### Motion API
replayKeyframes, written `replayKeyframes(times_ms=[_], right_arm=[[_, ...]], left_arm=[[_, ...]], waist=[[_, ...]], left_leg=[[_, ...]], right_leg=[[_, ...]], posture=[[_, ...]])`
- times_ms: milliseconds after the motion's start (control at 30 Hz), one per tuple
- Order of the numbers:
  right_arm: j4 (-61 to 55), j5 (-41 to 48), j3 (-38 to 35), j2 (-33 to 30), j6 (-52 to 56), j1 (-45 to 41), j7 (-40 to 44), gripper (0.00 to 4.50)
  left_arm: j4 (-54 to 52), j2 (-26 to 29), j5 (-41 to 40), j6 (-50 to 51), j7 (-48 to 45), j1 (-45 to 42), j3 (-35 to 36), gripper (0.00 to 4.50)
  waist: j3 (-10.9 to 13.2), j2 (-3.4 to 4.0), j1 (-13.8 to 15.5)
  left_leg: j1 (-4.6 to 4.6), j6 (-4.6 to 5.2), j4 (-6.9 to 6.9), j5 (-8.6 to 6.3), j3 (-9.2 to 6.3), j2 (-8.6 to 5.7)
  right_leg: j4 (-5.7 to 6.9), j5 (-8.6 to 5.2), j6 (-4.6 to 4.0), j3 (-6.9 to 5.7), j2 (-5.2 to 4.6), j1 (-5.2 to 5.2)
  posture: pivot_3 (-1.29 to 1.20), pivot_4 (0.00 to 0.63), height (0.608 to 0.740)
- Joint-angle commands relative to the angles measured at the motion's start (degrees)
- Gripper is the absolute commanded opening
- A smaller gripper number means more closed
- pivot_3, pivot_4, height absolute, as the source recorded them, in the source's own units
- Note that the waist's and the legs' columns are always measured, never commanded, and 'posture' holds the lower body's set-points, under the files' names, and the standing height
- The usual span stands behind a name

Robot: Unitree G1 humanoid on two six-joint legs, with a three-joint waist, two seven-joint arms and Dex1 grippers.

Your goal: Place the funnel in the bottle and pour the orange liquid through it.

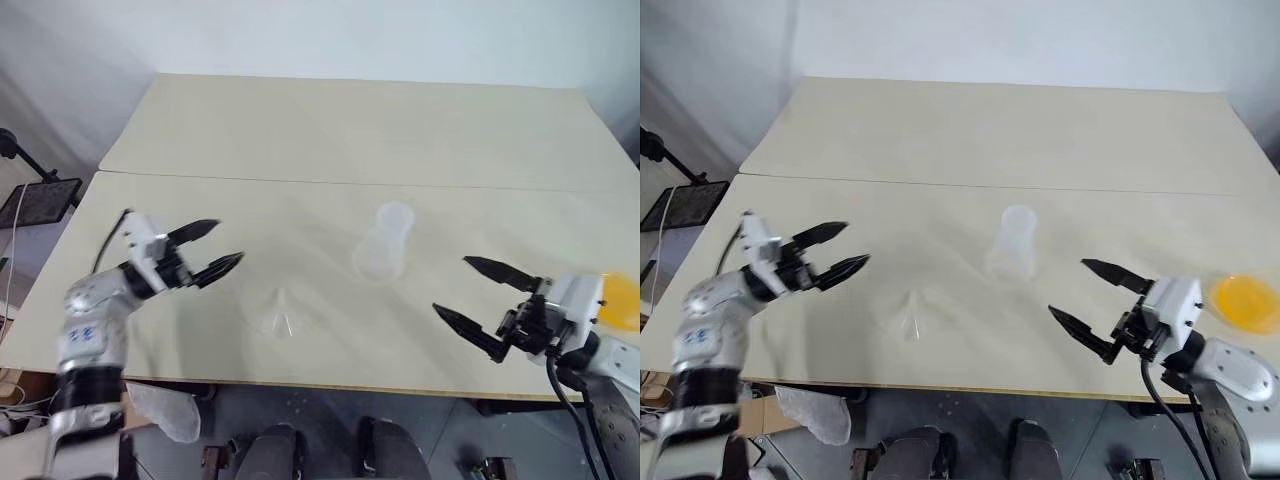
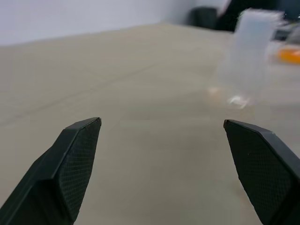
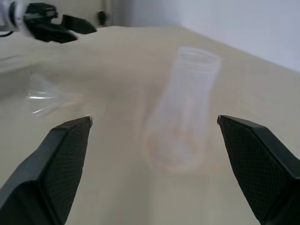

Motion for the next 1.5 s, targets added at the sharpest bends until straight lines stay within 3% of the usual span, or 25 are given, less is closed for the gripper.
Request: replayKeyframes(times_ms=[33, 267, 500, 633, 767, 1133, 1233, 1500], right_arm=[[1.8, 0.7, 2.4, -1.1, -0.3, -3.9, 4.8, 4.50], [3.9, 0.8, 5.5, -1.2, 1.0, -7.9, 8.8, 4.50], [6.7, 0.2, 5.5, -1.7, 1.7, -10.5, 10.8, 4.50], [6.1, -0.3, 2.7, -3.4, 2.6, -6.9, 10.3, 4.50], [2.5, 0.5, 0.3, -4.1, 4.0, -2.6, 8.2, 4.50], [-3.8, 0.9, -4.2, -3.8, 6.0, 3.4, 4.3, 4.50], [-4.8, 0.4, -4.6, -3.1, 5.6, 4.4, 2.7, 4.50], [-6.5, -1.0, -5.1, -1.7, 4.2, 6.4, -0.4, 4.50]], left_arm=[[-7.5, 2.2, -3.5, 1.8, 2.5, 9.4, 7.9, 4.46], [-22.6, -0.5, -8.2, 6.2, 6.6, 30.4, 16.2, 4.46], [-32.2, -0.6, -11.1, 10.0, 7.4, 36.4, 13.7, 4.46], [-41.1, -0.8, -10.4, 13.5, 10.2, 34.8, 4.3, 4.46], [-43.4, -2.3, -5.8, 15.0, 14.9, 30.6, -6.2, 4.46], [-32.0, -5.3, 2.8, 11.8, 19.5, 20.1, -15.6, 4.46], [-28.7, -5.3, 3.4, 10.9, 18.7, 17.8, -16.5, 3.86], [-24.9, -6.1, 2.7, 9.5, 16.4, 13.9, -17.6, 1.20]], waist=[[0.0, -0.01, -0.1], [0.0, -0.05, 0.5], [0.0, -0.04, 0.2], [0.0, -0.03, 0.5], [0.0, -0.01, 0.4], [-0.1, 0.07, 0.4], [-0.1, 0.07, 0.5], [-0.1, 0.07, 0.4]], left_leg=[[-0.01, -0.01, 0.00, -0.01, -0.01, 0.02], [-0.02, -0.06, 0.01, -0.07, -0.19, 0.00], [0.01, -0.15, -0.01, -0.13, -0.14, 0.02], [-0.02, -0.15, -0.06, -0.14, -0.11, 0.02], [0.00, -0.12, -0.04, -0.14, -0.10, -0.05], [0.03, -0.17, -0.01, -0.15, 0.09, 0.19], [0.03, -0.17, -0.01, -0.15, 0.07, 0.18], [0.03, -0.17, -0.01, -0.15, 0.07, 0.19]], right_leg=[[-0.04, 0.00, 0.00, 0.02, -0.05, 0.00], [-0.26, 0.00, -0.02, -0.08, -0.46, 0.14], [-0.43, -0.07, -0.15, -0.06, -0.48, 0.10], [-0.28, -0.07, -0.15, -0.06, -0.48, 0.06], [-0.27, -0.07, -0.14, -0.06, -0.48, 0.14], [-0.18, -0.09, -0.18, 0.03, 0.03, 0.07], [-0.18, -0.09, -0.18, 0.04, -0.01, 0.06], [-0.15, -0.09, -0.18, 0.04, 0.00, 0.05]], posture=[[0.00, 0.150, 0.740], [0.00, 0.150, 0.740], [0.00, 0.150, 0.740], [0.00, 0.150, 0.740], [0.00, 0.150, 0.740], [0.00, 0.150, 0.740], [0.00, 0.150, 0.740], [0.00, 0.150, 0.740]])
